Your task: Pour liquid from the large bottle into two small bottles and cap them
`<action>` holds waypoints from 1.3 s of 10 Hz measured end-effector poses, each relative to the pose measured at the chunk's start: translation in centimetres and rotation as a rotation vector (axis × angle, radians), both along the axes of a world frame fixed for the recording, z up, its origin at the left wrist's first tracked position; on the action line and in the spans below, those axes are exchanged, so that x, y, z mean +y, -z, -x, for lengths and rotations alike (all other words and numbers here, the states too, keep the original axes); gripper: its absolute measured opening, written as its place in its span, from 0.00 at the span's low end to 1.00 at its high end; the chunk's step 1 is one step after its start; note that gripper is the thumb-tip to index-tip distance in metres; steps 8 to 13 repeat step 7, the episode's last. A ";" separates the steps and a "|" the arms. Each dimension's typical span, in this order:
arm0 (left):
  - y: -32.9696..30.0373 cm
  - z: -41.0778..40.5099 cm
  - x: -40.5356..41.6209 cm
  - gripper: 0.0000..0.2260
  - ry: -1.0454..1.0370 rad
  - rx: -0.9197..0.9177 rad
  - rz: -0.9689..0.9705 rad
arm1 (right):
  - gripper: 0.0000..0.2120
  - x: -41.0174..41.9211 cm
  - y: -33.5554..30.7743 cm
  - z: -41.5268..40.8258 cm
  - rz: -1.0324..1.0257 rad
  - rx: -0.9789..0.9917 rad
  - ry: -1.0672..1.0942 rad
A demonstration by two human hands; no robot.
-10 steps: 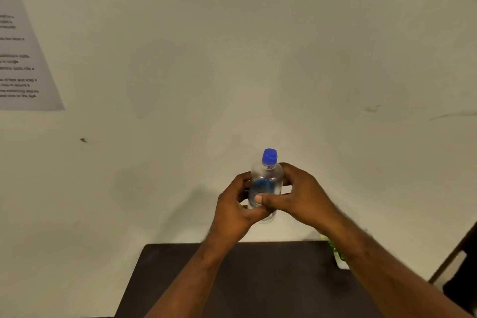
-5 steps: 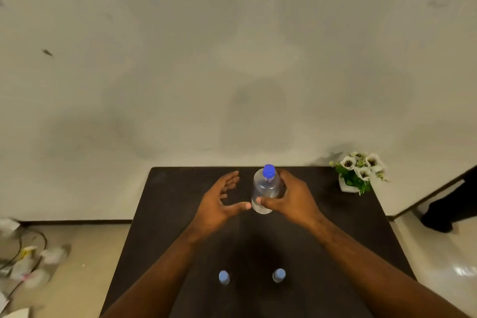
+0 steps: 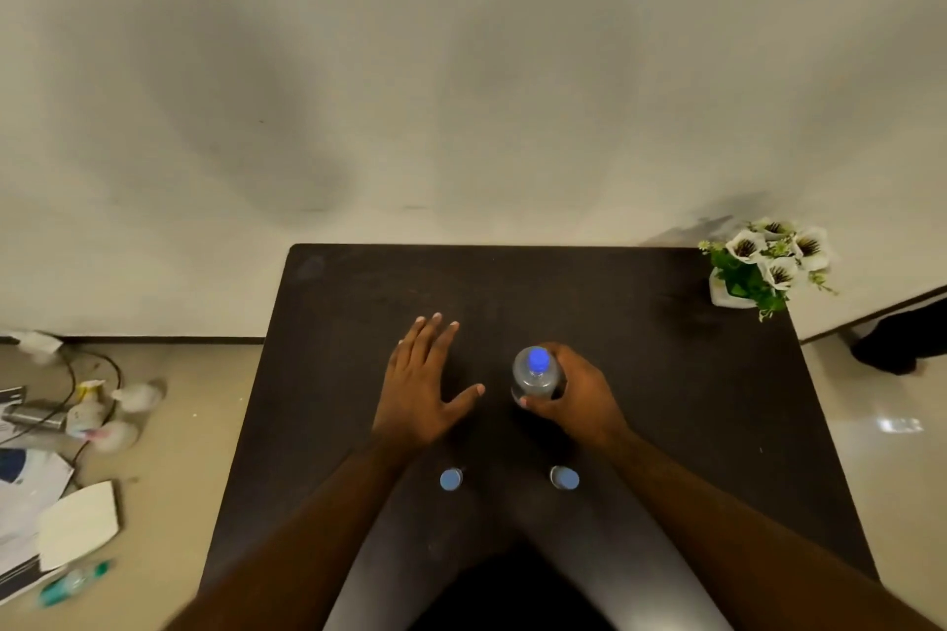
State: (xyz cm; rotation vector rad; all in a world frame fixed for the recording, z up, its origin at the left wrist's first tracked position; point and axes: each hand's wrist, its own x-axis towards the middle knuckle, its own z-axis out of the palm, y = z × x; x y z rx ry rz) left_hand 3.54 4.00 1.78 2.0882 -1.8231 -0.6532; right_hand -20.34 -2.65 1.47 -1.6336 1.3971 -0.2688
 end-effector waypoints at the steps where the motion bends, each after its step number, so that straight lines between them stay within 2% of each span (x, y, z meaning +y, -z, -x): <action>1: 0.7 -0.1 -0.3 0.42 0.031 -0.070 -0.014 | 0.31 0.0 0.7 0.2 -0.012 0.005 0.009; 4: 1.7 0.7 -1.0 0.42 0.023 -0.068 -0.079 | 0.33 0.7 1.8 0.2 0.001 0.047 -0.004; 7: 0.3 0.7 -1.0 0.41 0.000 -0.090 -0.015 | 0.46 1.2 0.6 1.1 0.033 0.062 -0.025; 13: 0.3 0.7 -1.0 0.41 0.000 -0.090 -0.015 | 0.46 1.2 0.6 1.1 0.033 0.062 -0.025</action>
